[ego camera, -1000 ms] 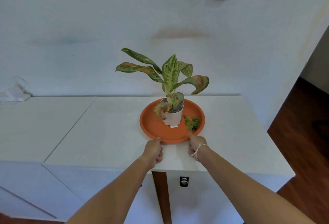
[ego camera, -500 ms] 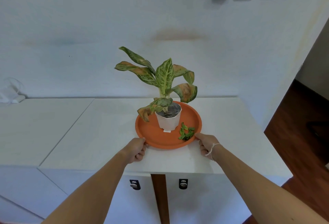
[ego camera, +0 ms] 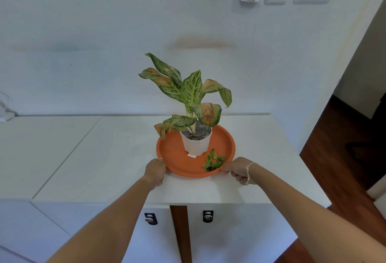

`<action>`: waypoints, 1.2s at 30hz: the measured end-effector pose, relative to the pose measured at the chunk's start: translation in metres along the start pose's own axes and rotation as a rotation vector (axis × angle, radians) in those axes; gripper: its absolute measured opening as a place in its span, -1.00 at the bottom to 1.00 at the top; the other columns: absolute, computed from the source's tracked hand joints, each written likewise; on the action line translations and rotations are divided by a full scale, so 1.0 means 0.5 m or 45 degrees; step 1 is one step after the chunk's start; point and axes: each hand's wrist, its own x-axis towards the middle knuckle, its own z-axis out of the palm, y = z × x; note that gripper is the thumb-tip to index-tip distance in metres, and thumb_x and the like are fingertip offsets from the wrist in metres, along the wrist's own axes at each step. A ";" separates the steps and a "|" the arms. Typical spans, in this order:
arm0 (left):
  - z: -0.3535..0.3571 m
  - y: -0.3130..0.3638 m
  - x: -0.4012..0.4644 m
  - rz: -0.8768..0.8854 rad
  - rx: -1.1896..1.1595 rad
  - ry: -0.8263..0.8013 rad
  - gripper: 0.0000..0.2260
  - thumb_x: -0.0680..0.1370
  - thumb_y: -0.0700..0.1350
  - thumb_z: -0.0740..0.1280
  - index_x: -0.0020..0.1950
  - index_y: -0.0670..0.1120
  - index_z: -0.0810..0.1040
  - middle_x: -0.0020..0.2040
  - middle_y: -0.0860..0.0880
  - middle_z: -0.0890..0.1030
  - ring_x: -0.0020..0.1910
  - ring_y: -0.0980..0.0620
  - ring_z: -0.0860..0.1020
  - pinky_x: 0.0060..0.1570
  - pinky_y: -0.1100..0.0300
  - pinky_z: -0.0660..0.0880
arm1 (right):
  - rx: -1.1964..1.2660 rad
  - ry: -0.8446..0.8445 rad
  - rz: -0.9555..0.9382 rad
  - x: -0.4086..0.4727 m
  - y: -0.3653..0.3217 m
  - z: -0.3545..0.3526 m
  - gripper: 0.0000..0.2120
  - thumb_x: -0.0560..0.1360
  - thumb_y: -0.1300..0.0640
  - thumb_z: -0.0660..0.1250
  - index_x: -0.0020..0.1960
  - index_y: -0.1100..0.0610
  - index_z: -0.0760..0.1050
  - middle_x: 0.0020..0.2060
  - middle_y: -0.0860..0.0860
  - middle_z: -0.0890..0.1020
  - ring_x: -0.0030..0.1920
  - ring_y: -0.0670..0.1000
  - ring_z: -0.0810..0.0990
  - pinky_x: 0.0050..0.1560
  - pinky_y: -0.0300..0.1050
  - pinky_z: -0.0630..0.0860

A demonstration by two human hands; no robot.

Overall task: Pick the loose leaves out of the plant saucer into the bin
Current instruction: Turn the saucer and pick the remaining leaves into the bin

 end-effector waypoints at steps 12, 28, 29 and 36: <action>0.015 -0.001 -0.014 0.296 0.396 0.383 -0.65 0.65 -0.15 0.01 0.39 -0.24 0.34 0.29 -0.23 0.50 0.27 -0.19 0.47 0.21 0.03 0.40 | -0.972 0.358 -0.359 0.017 -0.056 0.034 -0.61 0.43 -0.25 0.30 -0.06 0.08 0.40 -0.25 -0.04 0.47 -0.13 0.01 0.49 -0.23 -0.20 0.38; 0.000 -0.018 -0.011 0.657 0.705 0.180 -0.65 0.65 -0.01 0.06 -0.27 -0.08 0.40 -0.22 -0.11 0.56 -0.23 -0.03 0.51 -0.20 0.20 0.40 | -1.299 0.389 -0.478 0.063 -0.081 0.071 -0.65 0.45 -0.11 0.35 0.09 0.12 0.52 -0.14 0.04 0.56 -0.14 0.04 0.52 -0.15 -0.14 0.46; 0.001 -0.018 -0.012 0.655 0.707 0.179 -0.66 0.65 -0.01 0.06 -0.25 -0.09 0.41 -0.20 -0.13 0.58 -0.21 -0.03 0.52 -0.18 0.18 0.42 | -1.310 0.378 -0.511 0.061 -0.081 0.073 -0.68 0.47 -0.07 0.34 0.10 0.12 0.52 -0.14 0.04 0.55 -0.14 0.04 0.51 -0.13 -0.12 0.47; 0.017 -0.001 -0.013 0.708 0.698 0.184 -0.62 0.64 -0.01 0.08 -0.10 -0.24 0.54 -0.19 -0.19 0.61 -0.19 -0.12 0.57 -0.14 0.06 0.49 | -1.417 0.454 -0.710 0.056 -0.066 0.084 -0.76 0.57 0.20 0.13 0.12 0.14 0.53 -0.03 0.10 0.62 -0.08 0.09 0.55 -0.08 -0.07 0.51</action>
